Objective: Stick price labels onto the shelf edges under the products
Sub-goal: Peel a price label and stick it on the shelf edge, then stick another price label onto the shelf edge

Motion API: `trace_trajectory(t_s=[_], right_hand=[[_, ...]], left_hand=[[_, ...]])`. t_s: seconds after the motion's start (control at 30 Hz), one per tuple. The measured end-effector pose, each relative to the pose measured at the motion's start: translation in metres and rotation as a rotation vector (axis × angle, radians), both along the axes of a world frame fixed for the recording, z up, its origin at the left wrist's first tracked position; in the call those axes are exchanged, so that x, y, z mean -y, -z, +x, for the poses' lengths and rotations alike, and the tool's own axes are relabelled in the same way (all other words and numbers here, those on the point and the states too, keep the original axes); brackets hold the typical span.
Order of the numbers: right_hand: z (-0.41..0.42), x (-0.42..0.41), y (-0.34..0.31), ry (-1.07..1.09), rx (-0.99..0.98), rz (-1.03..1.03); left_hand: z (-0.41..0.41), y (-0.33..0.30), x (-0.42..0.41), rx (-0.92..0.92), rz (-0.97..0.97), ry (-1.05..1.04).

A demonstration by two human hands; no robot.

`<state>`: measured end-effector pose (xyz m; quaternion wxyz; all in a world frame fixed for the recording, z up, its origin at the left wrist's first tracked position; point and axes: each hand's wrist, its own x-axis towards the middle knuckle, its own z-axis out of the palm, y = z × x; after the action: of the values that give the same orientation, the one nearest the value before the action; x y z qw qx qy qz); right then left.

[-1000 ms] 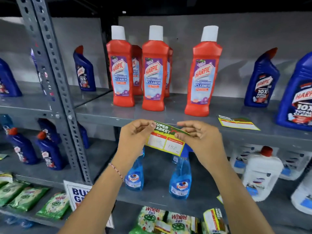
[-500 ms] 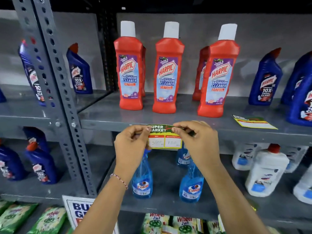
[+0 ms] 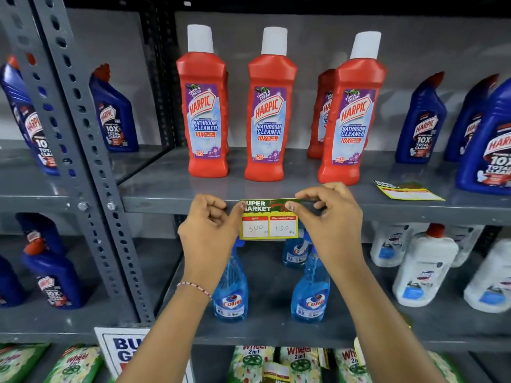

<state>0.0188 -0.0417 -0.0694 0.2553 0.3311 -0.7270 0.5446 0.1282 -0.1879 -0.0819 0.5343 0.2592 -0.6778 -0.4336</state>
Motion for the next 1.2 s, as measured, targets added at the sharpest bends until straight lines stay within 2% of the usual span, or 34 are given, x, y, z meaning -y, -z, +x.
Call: trace_trajectory(t_s=[0.23,0.33,0.43,0.5,0.57,0.7,0.77,0.87,1.0,1.1,1.2], right_hand=[[-0.006,-0.032,0.002,0.027,-0.02,-0.06],[-0.021,-0.066,-0.007,0.122,-0.023,-0.1],[-0.053,-0.11,-0.016,0.277,0.053,-0.082],[-0.081,-0.138,-0.022,0.401,0.117,0.013],[-0.108,-0.158,-0.03,0.436,0.195,0.138],[-0.145,-0.168,-0.046,0.268,0.355,0.41],[-0.155,-0.17,-0.054,0.156,0.384,0.492],[-0.166,-0.173,-0.058,0.056,0.453,0.404],[-0.177,-0.171,-0.056,0.018,0.511,0.251],[-0.176,-0.169,-0.063,-0.059,0.554,0.233],[-0.173,-0.173,-0.069,-0.152,0.556,0.113]], left_hand=[[0.004,-0.004,-0.01,-0.108,-0.055,0.01],[-0.008,-0.019,-0.034,-0.132,-0.171,0.109],[-0.034,-0.04,-0.068,-0.147,-0.229,0.322],[-0.063,-0.053,-0.092,-0.067,-0.185,0.464],[-0.1,-0.063,-0.111,0.112,-0.141,0.572],[-0.165,-0.078,-0.141,0.521,-0.097,0.666],[-0.182,-0.081,-0.149,0.578,-0.097,0.598],[-0.189,-0.076,-0.155,0.517,-0.064,0.52],[-0.186,-0.074,-0.162,0.321,0.148,0.578],[-0.186,-0.077,-0.161,0.297,0.24,0.593],[-0.185,-0.078,-0.159,0.305,0.307,0.624]])
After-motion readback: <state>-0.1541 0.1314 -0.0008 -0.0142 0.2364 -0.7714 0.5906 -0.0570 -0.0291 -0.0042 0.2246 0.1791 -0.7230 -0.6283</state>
